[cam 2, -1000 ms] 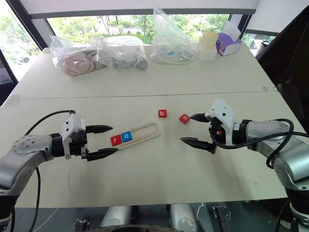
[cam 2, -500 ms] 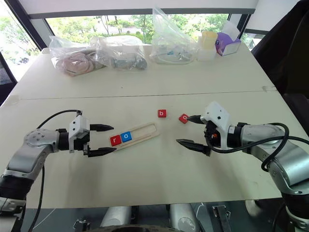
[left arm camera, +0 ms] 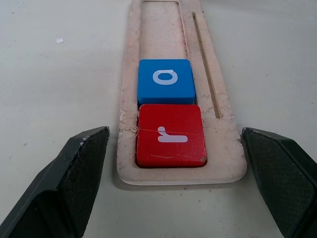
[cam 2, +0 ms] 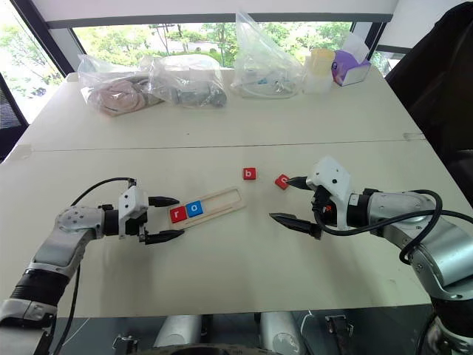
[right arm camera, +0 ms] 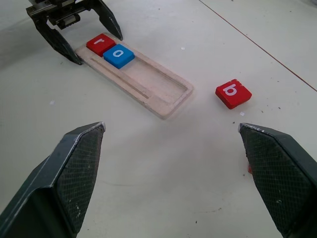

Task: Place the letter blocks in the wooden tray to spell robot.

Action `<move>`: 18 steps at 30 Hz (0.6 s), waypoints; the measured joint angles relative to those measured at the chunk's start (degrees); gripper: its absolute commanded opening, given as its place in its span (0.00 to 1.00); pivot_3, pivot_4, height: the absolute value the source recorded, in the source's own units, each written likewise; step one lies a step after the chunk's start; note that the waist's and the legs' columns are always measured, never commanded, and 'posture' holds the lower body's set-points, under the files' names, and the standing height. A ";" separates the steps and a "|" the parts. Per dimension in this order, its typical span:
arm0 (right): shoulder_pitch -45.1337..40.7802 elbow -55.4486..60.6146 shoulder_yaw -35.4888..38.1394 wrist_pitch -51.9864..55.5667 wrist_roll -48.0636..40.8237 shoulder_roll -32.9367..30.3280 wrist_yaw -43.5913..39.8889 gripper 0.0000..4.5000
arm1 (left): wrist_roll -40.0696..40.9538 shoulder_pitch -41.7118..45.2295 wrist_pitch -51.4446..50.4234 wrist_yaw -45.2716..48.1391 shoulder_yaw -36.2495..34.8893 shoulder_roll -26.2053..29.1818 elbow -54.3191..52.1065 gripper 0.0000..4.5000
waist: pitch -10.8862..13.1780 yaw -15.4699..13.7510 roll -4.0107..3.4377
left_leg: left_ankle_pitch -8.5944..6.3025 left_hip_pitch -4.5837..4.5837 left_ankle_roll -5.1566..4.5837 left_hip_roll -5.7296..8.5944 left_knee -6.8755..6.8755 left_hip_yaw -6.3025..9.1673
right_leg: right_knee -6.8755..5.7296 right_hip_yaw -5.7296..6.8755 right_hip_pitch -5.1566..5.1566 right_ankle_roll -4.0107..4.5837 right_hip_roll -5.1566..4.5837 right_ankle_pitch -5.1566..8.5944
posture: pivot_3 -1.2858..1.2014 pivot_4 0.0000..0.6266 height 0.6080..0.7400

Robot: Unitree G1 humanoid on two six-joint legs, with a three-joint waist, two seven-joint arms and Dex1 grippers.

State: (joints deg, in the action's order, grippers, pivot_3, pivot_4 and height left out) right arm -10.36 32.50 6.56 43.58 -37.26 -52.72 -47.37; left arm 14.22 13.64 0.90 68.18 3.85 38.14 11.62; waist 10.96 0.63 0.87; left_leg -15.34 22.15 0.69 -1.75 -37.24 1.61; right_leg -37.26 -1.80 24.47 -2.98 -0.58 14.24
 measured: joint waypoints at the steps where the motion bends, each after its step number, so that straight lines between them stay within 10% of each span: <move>1: -0.10 0.00 -0.16 0.00 0.02 0.02 0.02 0.99 | -0.02 -0.27 0.58 -0.22 -0.05 -0.03 0.03 1.00 | -0.01 0.01 -0.01 | 0.00 -0.01 0.00 0.00 0.00 0.00 | 0.00 0.00 0.00 0.00 0.00 0.00 | 0.52 0.24 0.99; 16: -2.14 -0.72 -1.90 -0.43 1.19 0.16 -0.36 0.99 | 0.03 -2.12 2.32 -2.18 -0.22 -0.03 0.71 1.00 | -0.31 0.08 -0.28 | 0.00 -0.29 0.00 0.00 0.07 -0.03 | -0.03 -0.01 -0.21 0.08 0.01 0.13 | 0.52 0.24 0.99; 18: -2.14 -0.79 -1.90 -0.50 1.31 0.23 -0.39 1.00 | 0.03 -2.17 2.32 -2.14 -0.19 -0.02 0.68 0.88 | -0.31 0.08 -0.28 | 0.00 -0.35 0.00 0.00 0.08 -0.03 | -0.03 -0.01 -0.26 0.04 0.01 0.16 | 0.52 0.24 0.99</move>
State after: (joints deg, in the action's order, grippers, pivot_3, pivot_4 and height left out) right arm -12.50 31.71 4.65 43.08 -35.96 -52.48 -47.76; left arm 14.25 11.47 3.22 66.05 3.67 38.12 12.30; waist 10.65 0.72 0.59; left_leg -15.34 21.80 0.69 -1.76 -37.16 1.58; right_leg -37.29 -1.81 24.21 -2.94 -0.57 14.40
